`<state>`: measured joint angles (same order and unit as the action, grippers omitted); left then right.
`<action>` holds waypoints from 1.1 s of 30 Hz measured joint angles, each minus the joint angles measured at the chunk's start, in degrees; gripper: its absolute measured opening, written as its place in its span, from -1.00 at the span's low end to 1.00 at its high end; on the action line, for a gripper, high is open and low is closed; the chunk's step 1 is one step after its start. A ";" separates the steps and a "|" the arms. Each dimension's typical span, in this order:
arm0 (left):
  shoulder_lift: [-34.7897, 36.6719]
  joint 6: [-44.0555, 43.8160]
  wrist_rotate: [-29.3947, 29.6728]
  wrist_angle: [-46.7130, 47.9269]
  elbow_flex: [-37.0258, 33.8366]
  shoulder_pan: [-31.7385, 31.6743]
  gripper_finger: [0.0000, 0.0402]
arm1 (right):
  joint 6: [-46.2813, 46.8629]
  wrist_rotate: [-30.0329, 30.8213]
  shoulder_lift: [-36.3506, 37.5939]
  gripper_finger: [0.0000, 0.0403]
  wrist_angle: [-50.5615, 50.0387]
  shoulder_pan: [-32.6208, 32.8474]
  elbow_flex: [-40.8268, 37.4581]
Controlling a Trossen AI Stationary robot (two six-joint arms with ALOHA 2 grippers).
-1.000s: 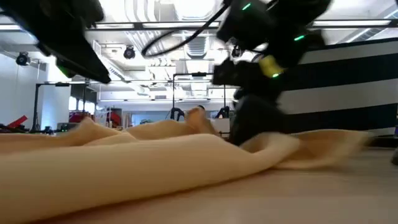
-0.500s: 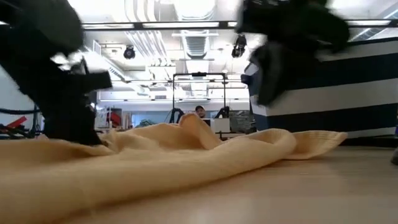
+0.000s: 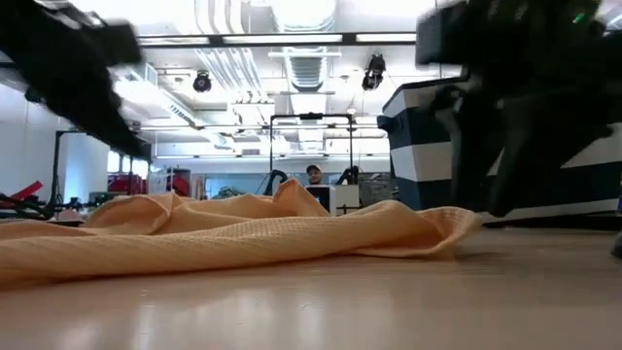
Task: Fold towel
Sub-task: Fold the yellow towel
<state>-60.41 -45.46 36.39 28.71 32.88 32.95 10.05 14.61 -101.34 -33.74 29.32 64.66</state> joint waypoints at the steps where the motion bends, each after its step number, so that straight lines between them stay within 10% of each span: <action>1: -0.67 -0.41 1.31 -4.55 -0.07 2.94 -0.43 | -1.50 1.26 0.10 -0.09 -1.14 1.27 0.22; 8: -12.08 -7.60 10.59 -16.98 -0.60 11.55 -0.43 | -11.08 8.35 -4.22 -0.06 1.51 4.55 -0.28; 18: -31.20 -19.86 0.66 -13.19 1.96 9.61 -0.43 | -14.73 12.57 -7.21 -0.23 2.37 3.24 1.18; 33: -30.36 -21.22 -1.37 -7.69 1.62 9.09 -0.43 | -22.68 10.84 -10.84 -0.22 1.45 1.59 4.05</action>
<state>-90.77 -66.69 35.02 21.01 34.50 42.04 -12.62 25.45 -112.18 -32.29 30.91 68.71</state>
